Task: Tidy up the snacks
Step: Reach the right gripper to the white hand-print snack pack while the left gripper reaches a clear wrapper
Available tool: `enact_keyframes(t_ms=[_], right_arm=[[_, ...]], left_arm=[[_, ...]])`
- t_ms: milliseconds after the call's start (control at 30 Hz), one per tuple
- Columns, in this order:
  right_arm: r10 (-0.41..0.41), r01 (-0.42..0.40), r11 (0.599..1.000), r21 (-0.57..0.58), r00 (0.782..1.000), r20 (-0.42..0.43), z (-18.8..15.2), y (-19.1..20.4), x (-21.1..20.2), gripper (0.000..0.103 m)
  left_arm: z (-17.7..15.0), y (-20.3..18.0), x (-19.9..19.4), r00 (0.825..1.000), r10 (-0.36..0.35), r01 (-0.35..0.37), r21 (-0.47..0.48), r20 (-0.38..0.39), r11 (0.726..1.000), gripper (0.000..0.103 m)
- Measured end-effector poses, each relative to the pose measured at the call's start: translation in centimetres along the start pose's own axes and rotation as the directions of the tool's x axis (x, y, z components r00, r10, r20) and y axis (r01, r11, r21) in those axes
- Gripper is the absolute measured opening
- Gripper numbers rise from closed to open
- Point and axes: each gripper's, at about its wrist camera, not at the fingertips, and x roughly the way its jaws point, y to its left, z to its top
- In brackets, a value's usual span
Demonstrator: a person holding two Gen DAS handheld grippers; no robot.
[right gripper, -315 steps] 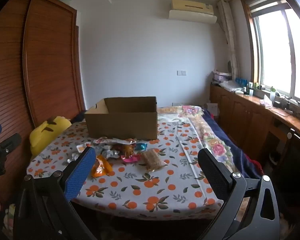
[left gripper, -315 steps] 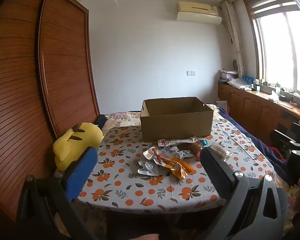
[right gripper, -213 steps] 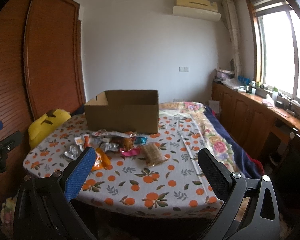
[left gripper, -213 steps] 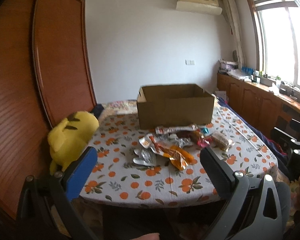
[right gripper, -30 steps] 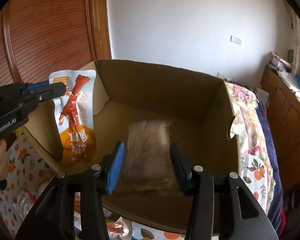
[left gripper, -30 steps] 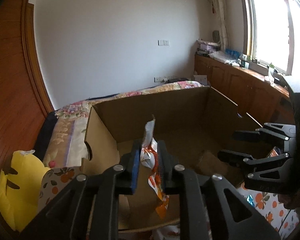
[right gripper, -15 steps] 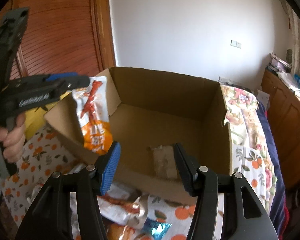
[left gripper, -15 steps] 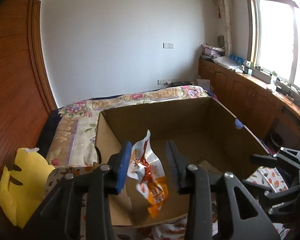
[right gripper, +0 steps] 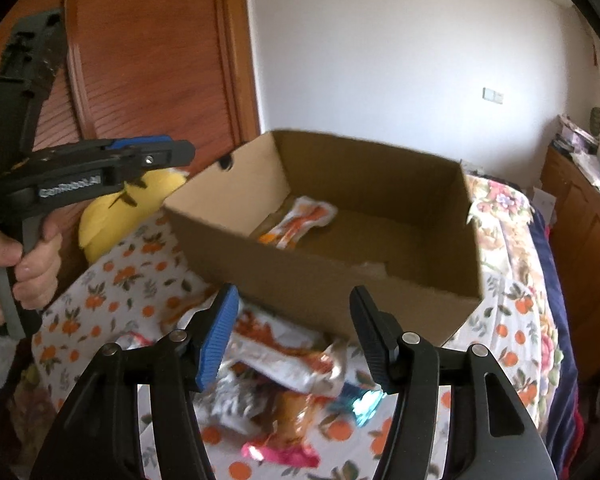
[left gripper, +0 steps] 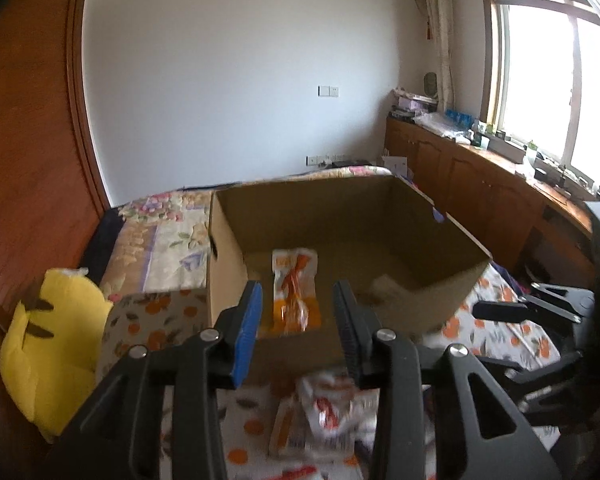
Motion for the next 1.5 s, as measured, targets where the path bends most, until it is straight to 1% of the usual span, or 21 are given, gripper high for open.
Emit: enact_keyframes(t_ms=[133,200,300,400,567,767,933,1033,1100,1167,1300,1333,1367,1433,1500], right_arm=[[0.029,-0.03,0.999,-0.015,0.998,-0.048,-1.4,1.2,1.6,0.062],[0.048,-0.049,0.999,-0.019,0.996,-0.077,-2.1,1.6,2.8,0.064],[0.052,-0.057,0.998,-0.035,0.992,-0.117,-3.1,1.8,4.6,0.067],[0.052,-0.061,0.997,-0.053,0.987,-0.152,-3.6,2.0,6.1,0.068],[0.046,-0.062,0.994,-0.086,0.983,-0.177,-4.0,2.2,7.6,0.071],[0.03,-0.065,0.984,-0.163,0.978,-0.209,-4.0,2.5,9.0,0.074],[0.057,-0.118,0.964,-0.237,0.966,-0.252,-3.7,3.2,10.3,0.076],[0.064,-0.129,0.964,-0.233,0.961,-0.267,-3.5,3.2,10.7,0.076],[0.096,-0.159,0.966,-0.205,0.953,-0.289,-3.5,2.9,11.2,0.078],[0.106,-0.167,0.967,-0.194,0.951,-0.29,-3.4,2.8,11.4,0.08],[0.121,-0.183,0.967,-0.178,0.943,-0.311,-3.5,2.8,11.5,0.081],[0.121,-0.185,0.966,-0.182,0.941,-0.316,-3.6,2.8,11.4,0.08],[0.12,-0.187,0.964,-0.188,0.94,-0.319,-3.6,2.8,11.3,0.076],[0.112,-0.185,0.961,-0.204,0.94,-0.322,-3.7,3.0,10.9,0.072],[0.09,-0.172,0.957,-0.234,0.941,-0.326,-4.1,3.2,10.5,0.066]], left_arm=[[-3.3,0.5,-0.9,1.0,-0.005,0.005,-0.013,-0.03,1.0,0.037],[-5.2,0.4,-1.0,0.998,-0.015,0.014,-0.023,-0.061,1.0,0.037],[-7.9,0.6,-1.2,0.995,-0.017,0.014,-0.03,-0.098,0.999,0.037],[-9.8,0.6,-1.2,0.991,-0.019,0.014,-0.042,-0.13,0.999,0.037],[-12.0,0.9,-1.1,0.986,-0.027,0.017,-0.058,-0.165,0.998,0.037],[-14.0,1.4,-1.0,0.98,-0.05,0.033,-0.089,-0.194,0.995,0.037],[-15.3,1.8,-1.2,0.977,-0.066,0.041,-0.124,-0.202,0.991,0.037],[-15.9,1.8,-1.2,0.974,-0.077,0.049,-0.135,-0.212,0.99,0.037],[-16.3,1.8,-1.1,0.972,-0.08,0.048,-0.144,-0.22,0.988,0.037],[-16.8,1.8,-1.0,0.969,-0.086,0.052,-0.153,-0.229,0.987,0.037],[-16.9,1.6,-1.0,0.971,-0.082,0.048,-0.153,-0.225,0.987,0.037],[-16.9,1.5,-1.1,0.971,-0.085,0.051,-0.154,-0.225,0.987,0.037],[-16.9,1.4,-1.1,0.971,-0.082,0.048,-0.151,-0.226,0.987,0.037],[-17.0,1.3,-1.1,0.971,-0.075,0.043,-0.141,-0.228,0.989,0.038],[-17.0,1.2,-1.3,0.97,-0.077,0.045,-0.141,-0.229,0.989,0.038]])
